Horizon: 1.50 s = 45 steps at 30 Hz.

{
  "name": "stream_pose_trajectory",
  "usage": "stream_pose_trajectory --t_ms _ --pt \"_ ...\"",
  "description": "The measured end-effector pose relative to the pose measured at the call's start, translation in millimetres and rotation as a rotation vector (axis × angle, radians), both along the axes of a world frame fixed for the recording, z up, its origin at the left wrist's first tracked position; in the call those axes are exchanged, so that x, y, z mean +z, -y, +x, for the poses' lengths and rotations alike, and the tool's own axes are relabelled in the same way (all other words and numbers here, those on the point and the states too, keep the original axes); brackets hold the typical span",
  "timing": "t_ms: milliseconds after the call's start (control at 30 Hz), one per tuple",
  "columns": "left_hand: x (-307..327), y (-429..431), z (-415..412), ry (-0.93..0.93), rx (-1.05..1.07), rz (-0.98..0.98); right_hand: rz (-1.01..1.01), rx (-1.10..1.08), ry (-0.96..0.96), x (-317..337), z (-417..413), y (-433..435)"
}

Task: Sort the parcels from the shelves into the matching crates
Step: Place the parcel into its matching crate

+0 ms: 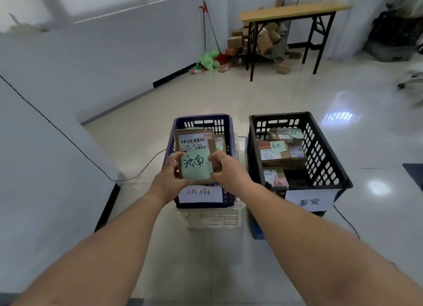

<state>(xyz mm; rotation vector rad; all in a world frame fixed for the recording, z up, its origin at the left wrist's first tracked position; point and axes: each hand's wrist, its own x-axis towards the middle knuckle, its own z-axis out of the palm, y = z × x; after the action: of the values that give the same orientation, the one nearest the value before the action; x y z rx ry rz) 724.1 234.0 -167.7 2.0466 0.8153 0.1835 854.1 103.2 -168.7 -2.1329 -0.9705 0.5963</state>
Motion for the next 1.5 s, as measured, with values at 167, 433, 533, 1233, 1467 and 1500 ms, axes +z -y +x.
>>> stream_pose_trajectory --t_ms 167,433,533,1233,1467,1500 --pt "1 -26 42 -0.018 -0.006 0.042 -0.009 -0.011 -0.013 4 41 -23" --pt "0 -89 127 0.011 -0.076 0.042 -0.052 -0.06 0.066 16 117 -74" --pt "-17 -119 155 -0.019 -0.107 0.024 -0.096 -0.08 0.06 2 139 -102" --pt "-263 -192 242 -0.441 -0.221 -0.215 -0.695 -0.15 -0.033 -233 199 -202" --pt "-315 -196 261 -0.507 -0.265 -0.171 -0.847 -0.129 -0.045 -278 205 -222" --pt "-320 -197 262 -0.51 -0.271 -0.16 -0.854 -0.129 -0.041 -283 206 -225"
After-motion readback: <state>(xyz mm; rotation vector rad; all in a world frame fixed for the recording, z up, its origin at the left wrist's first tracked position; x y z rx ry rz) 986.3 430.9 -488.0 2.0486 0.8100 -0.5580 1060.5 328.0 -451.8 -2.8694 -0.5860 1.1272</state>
